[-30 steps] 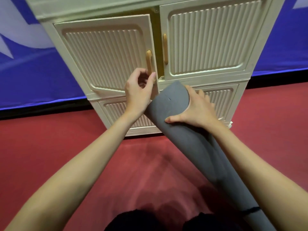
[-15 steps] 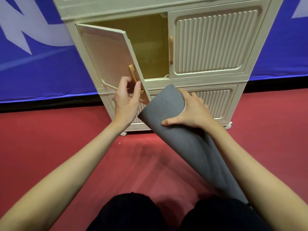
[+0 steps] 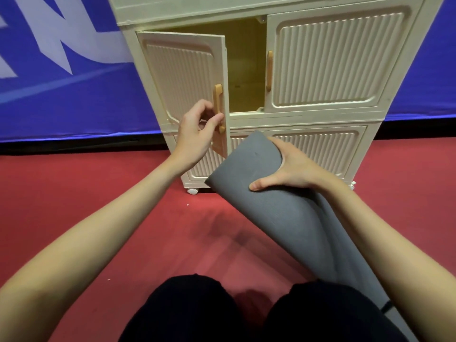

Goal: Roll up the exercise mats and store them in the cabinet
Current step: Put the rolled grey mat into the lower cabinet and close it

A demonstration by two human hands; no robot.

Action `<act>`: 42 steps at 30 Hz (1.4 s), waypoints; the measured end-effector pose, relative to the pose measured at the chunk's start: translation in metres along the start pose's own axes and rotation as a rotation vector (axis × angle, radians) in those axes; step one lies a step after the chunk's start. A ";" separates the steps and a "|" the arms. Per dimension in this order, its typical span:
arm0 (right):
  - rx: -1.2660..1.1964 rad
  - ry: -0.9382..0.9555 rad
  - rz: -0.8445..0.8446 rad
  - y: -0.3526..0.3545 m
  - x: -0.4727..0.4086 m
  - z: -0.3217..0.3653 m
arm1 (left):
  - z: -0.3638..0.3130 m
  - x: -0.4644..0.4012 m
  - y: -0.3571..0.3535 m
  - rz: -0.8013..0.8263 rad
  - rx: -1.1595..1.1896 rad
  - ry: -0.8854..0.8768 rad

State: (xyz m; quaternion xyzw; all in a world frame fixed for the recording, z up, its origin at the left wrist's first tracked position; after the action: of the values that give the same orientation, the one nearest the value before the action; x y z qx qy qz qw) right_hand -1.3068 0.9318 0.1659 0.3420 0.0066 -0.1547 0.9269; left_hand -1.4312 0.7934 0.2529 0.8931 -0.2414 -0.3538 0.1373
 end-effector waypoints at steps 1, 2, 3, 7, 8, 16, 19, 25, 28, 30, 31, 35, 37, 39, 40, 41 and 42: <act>0.007 -0.012 -0.026 0.010 0.000 -0.003 | -0.001 0.001 -0.002 -0.001 0.000 -0.003; 0.014 -0.027 -0.045 0.019 0.001 -0.005 | -0.002 0.001 -0.003 -0.004 0.001 -0.002; 0.017 -0.033 -0.061 0.027 0.003 -0.007 | -0.004 0.001 -0.005 -0.002 0.005 0.000; 0.013 -0.013 -0.124 0.057 0.010 -0.009 | -0.005 -0.006 -0.015 -0.006 0.007 0.026; 0.013 -0.020 -0.144 0.066 0.012 -0.012 | -0.005 -0.009 -0.018 -0.010 -0.003 0.030; 0.035 -0.116 -0.214 0.083 0.005 -0.036 | -0.006 0.001 -0.019 -0.102 -0.026 0.057; -0.033 -0.069 -0.144 0.063 0.002 -0.028 | -0.002 0.027 0.004 -0.234 -0.040 0.061; -0.124 -0.050 -0.016 0.033 -0.008 -0.031 | 0.018 0.071 0.076 -0.464 -0.104 0.086; -0.033 -0.111 -0.044 0.017 -0.017 -0.039 | 0.041 0.089 0.107 -0.552 -0.122 0.160; 0.045 -0.136 -0.039 0.001 -0.023 -0.043 | 0.056 0.103 0.124 -0.665 -0.100 0.245; 0.072 -0.149 -0.029 -0.008 -0.026 -0.046 | 0.062 0.111 0.131 -0.728 -0.077 0.284; 0.145 -0.181 0.022 -0.039 -0.031 -0.046 | 0.080 0.141 0.140 -0.951 0.015 0.446; 0.170 -0.197 0.038 -0.048 -0.033 -0.048 | 0.103 0.164 0.138 -1.083 0.050 0.645; 0.182 -0.207 0.049 -0.054 -0.034 -0.051 | 0.137 0.194 0.123 -1.166 0.148 0.936; 0.189 -0.204 0.053 -0.056 -0.035 -0.051 | 0.152 0.204 0.111 -1.145 0.182 1.067; 0.194 -0.200 0.054 -0.057 -0.036 -0.051 | 0.164 0.206 0.098 -1.036 0.203 1.150; 0.201 -0.199 0.056 -0.057 -0.037 -0.051 | 0.171 0.199 0.080 -0.835 0.215 1.181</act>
State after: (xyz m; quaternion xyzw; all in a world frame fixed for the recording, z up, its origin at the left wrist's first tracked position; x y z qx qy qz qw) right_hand -1.3534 0.9336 0.0947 0.4161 -0.1103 -0.1620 0.8879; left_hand -1.4512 0.6077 0.0524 0.9612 0.2002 0.1895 0.0098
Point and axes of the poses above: each hand's wrist, its own x-axis away from the middle knuckle, its own y-axis out of the back of the hand, z = x × y, the point moved 10 cm from there along -x, towards the middle knuckle, and after that the axes turned 2 degrees about y, right-handed, at the moved point
